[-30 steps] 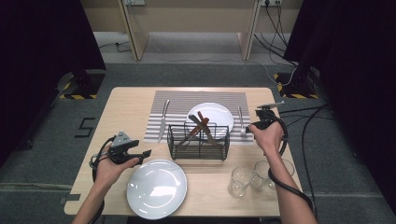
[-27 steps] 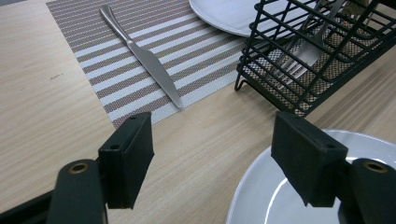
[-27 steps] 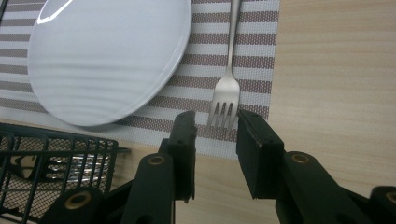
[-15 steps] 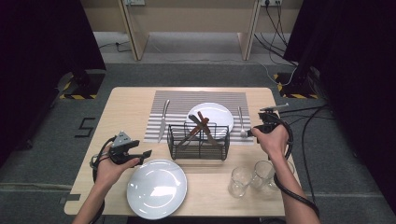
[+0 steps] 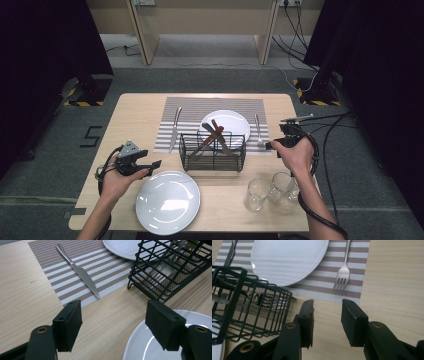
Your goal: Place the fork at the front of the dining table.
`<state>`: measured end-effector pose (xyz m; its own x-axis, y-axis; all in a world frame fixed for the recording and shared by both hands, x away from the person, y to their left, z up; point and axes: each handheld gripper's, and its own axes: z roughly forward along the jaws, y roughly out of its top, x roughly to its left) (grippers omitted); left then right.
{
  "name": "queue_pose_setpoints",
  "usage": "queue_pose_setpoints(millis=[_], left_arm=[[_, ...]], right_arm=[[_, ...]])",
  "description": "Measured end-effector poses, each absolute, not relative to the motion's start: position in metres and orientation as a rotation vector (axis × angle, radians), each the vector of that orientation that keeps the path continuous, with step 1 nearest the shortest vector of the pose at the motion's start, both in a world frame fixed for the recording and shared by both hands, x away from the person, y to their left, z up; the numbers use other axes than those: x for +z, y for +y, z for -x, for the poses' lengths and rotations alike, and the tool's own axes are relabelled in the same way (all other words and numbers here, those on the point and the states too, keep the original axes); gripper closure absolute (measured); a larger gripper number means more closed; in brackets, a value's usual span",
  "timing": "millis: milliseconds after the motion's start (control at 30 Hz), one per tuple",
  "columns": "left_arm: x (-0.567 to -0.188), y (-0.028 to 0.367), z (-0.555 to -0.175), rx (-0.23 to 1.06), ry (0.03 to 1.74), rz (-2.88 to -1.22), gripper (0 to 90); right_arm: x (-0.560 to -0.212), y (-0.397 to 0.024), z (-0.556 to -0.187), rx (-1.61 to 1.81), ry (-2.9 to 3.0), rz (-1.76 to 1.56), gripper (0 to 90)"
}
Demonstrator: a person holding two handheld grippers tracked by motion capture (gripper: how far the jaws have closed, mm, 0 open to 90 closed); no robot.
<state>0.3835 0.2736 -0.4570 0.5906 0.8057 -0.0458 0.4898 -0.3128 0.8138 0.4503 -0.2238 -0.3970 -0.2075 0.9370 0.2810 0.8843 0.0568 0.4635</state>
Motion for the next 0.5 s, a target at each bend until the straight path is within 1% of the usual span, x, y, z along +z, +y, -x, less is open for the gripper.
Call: queue_pose_setpoints(millis=[500], left_arm=[[-0.455, 0.275, -0.382, 0.479, 1.032, -1.967, 28.9]], right_arm=[[-0.393, -0.216, -0.424, 0.864, 2.261, -1.867, 62.1]])
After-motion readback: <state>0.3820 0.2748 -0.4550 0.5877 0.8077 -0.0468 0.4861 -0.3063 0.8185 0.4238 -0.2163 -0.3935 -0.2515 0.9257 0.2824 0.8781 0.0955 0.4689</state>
